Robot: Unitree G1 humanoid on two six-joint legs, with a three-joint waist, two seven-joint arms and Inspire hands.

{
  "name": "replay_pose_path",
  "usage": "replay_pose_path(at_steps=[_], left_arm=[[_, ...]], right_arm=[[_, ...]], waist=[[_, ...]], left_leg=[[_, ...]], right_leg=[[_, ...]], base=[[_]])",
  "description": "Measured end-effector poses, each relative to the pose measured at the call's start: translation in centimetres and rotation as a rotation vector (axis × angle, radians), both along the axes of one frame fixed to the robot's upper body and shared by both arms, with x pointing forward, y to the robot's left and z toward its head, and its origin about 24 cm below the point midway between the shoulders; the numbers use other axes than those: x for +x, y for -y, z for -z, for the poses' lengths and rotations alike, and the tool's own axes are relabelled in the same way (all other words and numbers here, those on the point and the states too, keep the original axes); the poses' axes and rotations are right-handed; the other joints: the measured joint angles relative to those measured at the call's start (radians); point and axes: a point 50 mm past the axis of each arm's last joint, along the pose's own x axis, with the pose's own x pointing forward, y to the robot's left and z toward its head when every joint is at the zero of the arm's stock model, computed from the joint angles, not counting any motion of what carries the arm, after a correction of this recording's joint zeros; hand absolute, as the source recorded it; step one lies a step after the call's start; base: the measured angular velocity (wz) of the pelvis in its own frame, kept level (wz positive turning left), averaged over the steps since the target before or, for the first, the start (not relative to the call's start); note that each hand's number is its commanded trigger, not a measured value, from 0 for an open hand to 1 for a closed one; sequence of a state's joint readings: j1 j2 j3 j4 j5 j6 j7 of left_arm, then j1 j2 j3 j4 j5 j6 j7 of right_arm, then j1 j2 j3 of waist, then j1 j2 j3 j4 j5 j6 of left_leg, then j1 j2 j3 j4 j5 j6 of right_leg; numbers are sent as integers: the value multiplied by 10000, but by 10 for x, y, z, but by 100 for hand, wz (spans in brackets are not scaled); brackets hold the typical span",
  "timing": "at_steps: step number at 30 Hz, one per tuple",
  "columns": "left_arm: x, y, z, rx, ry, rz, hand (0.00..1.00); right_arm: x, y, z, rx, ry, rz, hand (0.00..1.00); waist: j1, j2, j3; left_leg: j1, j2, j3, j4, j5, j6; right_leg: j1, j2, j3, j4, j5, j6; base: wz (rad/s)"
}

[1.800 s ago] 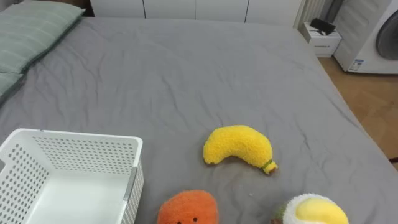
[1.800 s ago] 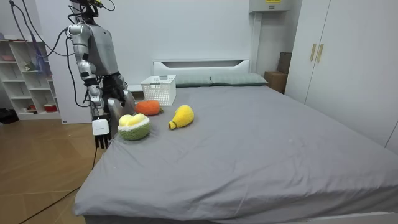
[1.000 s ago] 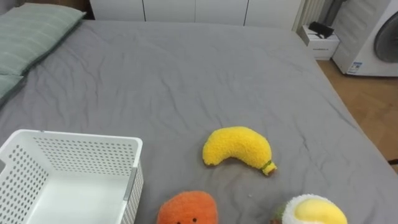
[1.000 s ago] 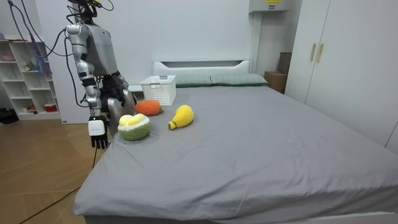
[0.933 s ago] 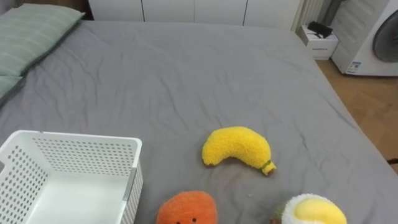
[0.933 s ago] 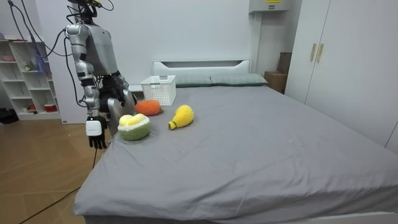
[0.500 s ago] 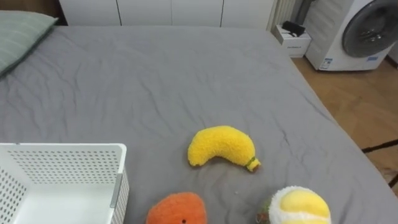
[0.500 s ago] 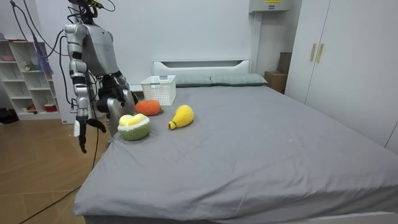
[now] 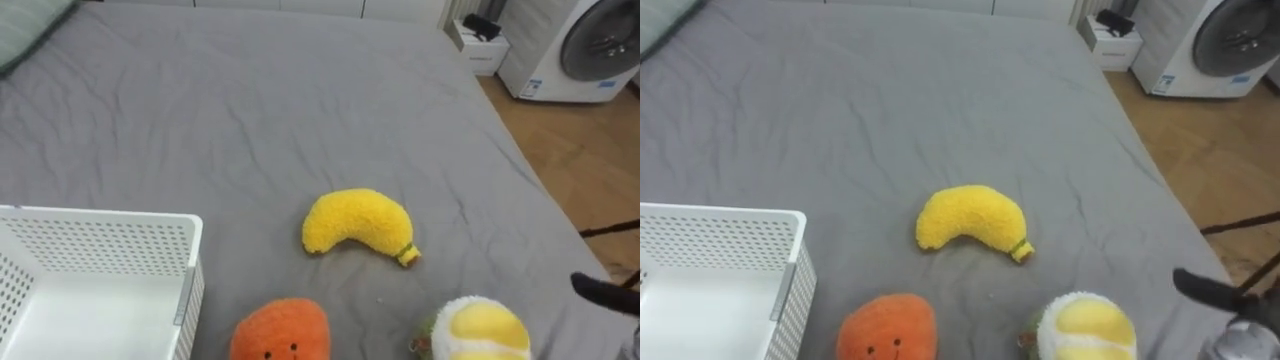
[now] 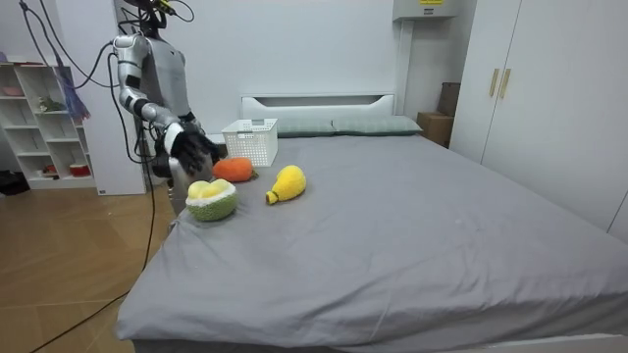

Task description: Collect toys from the bed

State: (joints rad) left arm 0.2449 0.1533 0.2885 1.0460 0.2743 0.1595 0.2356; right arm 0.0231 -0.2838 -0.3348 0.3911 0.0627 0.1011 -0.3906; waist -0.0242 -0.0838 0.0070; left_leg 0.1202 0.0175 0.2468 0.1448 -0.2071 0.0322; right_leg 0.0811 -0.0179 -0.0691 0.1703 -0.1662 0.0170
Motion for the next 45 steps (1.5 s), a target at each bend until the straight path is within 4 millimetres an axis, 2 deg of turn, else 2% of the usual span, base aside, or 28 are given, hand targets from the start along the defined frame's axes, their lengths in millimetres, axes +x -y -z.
replay_pose_path(at_steps=[2,3,4,8,12,15,20,25,32,36,40,45], left_arm=[[0,1,0,-3,53,4,0],[-2,2,0,-21,47,21,0],[-4,4,0,-44,37,183,0],[-6,8,0,-118,47,316,0],[-8,12,2,-226,-8,299,0],[-5,13,2,-252,69,300,0],[-2,13,2,-278,101,346,0],[-4,16,3,-347,-42,675,0],[-6,12,1,-404,-168,566,0],[-1,11,1,-426,-89,511,0],[6,11,1,-619,-29,555,0],[9,10,1,-598,-2,551,0]], right_arm=[[7,-5,-10,-262,333,-536,0],[11,-9,-13,-342,455,-822,0],[15,-15,-16,-400,533,-1196,0],[21,-29,-11,-452,176,-2224,0],[26,-46,-4,-478,-385,-3499,0],[26,-51,1,-629,-869,-4103,0],[16,-60,34,-430,-2786,-5145,0],[0,-64,63,-288,-4893,-6133,0],[-14,-62,82,711,-6348,-6574,0],[-26,-59,95,1326,-7251,-6639,0],[-28,-58,99,1181,-8108,-7098,0],[-26,-59,101,1161,-8714,-7576,0]], waist=[[71,-12,-19],[121,42,-1],[122,63,-19],[310,233,-74],[509,338,-65],[598,285,-64],[870,82,-43],[862,52,-51],[890,58,-69],[1051,28,-68],[1134,-94,-34],[1155,-253,-67]], left_leg=[[-39,8,-16,0,3,-6],[-34,7,-31,-2,4,-7],[-32,8,-35,-2,3,-7],[-9,13,-48,17,4,-7],[7,41,-87,27,6,-23],[-16,39,-163,66,12,-31],[-47,28,-223,147,14,-32],[-57,-3,-454,161,13,-27],[82,-5,-456,151,13,-28],[152,-6,-455,154,12,-28],[156,-8,-492,187,11,-29],[137,-9,-492,187,12,-28]], right_leg=[[37,1,-55,-5,4,0],[54,-1,-100,-6,7,-1],[56,-2,-120,-10,8,-1],[80,-16,-156,-2,16,-1],[177,-10,-200,18,18,-4],[215,-11,-241,-6,17,-5],[214,-14,-282,-22,18,-6],[288,-94,-717,-40,15,-1],[420,-99,-727,-193,25,-17],[513,-105,-737,-193,25,-17],[583,-128,-758,-208,23,-16],[564,-93,-766,-206,23,-18]], base=[[7],[6],[4],[0],[2],[7],[2],[12],[1],[0],[1],[0]])
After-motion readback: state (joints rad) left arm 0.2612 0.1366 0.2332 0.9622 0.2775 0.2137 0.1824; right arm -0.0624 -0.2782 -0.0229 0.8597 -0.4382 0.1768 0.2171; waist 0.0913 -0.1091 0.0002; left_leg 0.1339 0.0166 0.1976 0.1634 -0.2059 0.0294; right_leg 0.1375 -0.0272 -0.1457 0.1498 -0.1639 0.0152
